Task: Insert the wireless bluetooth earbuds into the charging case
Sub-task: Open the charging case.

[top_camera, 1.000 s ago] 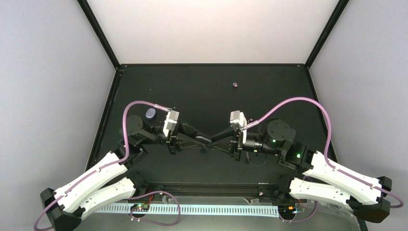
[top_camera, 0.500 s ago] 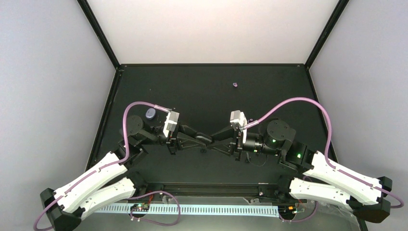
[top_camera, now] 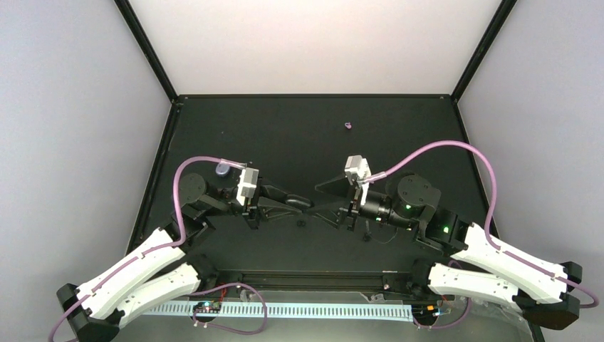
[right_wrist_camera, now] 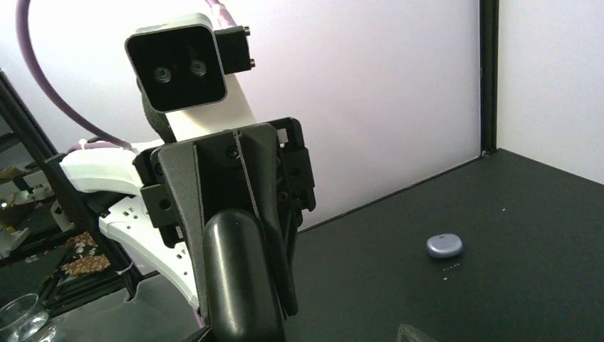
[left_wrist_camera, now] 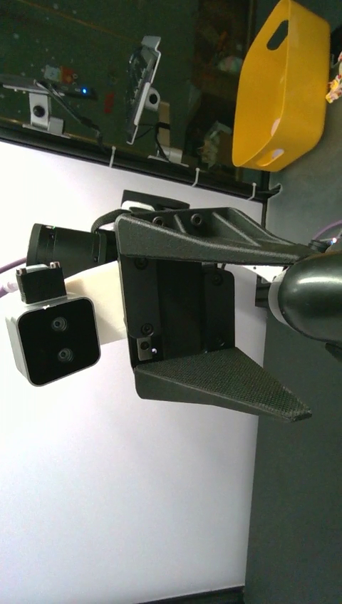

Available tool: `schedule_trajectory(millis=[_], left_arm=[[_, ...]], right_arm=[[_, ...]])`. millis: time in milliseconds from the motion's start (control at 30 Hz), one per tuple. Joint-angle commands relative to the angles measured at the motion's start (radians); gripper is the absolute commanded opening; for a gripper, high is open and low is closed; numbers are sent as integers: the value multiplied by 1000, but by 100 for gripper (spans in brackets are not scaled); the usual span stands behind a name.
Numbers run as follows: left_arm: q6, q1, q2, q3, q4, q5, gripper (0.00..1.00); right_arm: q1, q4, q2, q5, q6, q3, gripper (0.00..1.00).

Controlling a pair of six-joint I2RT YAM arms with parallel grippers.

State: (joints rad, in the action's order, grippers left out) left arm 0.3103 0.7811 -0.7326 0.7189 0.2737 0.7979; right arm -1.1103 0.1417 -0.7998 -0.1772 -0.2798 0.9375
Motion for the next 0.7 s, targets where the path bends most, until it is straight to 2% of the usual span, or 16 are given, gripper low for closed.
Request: schedule_trajectory(millis=[0,400,667], left_arm=[[-31,10,19,-5,-9,-6,1],[-51,18,34,-39,-21,-8,2],[-48,20,53,-51,-33,-46,1]], right_arm=[[3,-6,-14,70,-25,24,65],[4,-31,-5,167,-67,7,65],[3,-29,-8,177,-78,8,65]])
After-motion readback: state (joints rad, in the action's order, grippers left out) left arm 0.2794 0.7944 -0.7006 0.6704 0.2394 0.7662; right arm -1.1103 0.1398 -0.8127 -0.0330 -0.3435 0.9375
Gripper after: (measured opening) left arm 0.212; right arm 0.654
